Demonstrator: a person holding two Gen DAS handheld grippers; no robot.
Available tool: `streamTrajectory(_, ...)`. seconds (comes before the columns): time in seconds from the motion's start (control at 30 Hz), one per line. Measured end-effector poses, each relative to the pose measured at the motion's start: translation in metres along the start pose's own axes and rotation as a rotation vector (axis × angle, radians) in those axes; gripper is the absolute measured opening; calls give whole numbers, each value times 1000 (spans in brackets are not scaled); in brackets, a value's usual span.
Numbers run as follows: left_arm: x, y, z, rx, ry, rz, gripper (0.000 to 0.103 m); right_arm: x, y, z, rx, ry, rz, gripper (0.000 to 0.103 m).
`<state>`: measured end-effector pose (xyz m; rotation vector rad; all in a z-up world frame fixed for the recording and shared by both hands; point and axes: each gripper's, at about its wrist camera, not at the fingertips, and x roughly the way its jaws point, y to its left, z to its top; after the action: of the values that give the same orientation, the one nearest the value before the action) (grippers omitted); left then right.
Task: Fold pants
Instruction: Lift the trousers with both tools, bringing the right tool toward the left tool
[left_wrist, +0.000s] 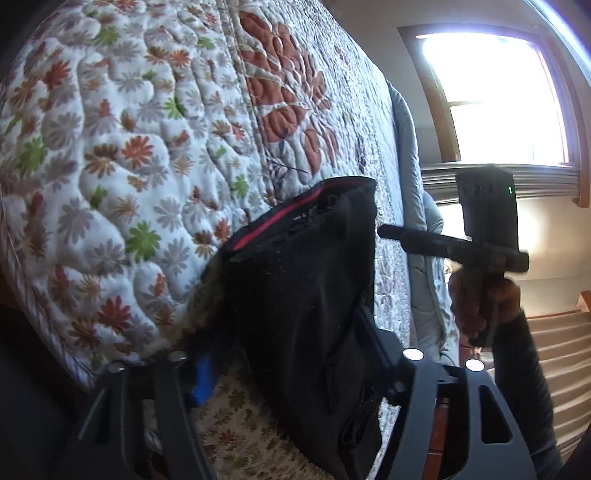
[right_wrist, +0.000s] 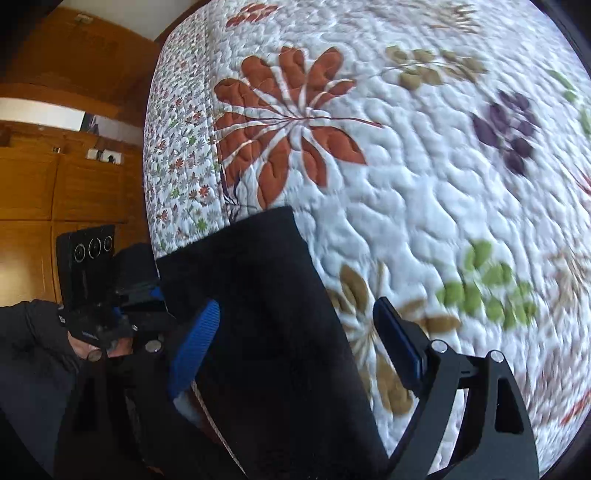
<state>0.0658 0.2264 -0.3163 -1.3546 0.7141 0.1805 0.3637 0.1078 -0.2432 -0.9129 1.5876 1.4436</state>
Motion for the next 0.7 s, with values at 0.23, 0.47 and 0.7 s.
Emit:
streamTrajectory(0.23,2,7,5,6,18,2,51,29,11,36,-77,103,45,85)
streamTrajectory(0.47,-4,10,4,16,14,14,40,36,27,38,-103,140,13,59)
streamTrajectory(0.7,-28,-10,-2,61,-16,-12,29,5,49,25,-128,110,-37,36)
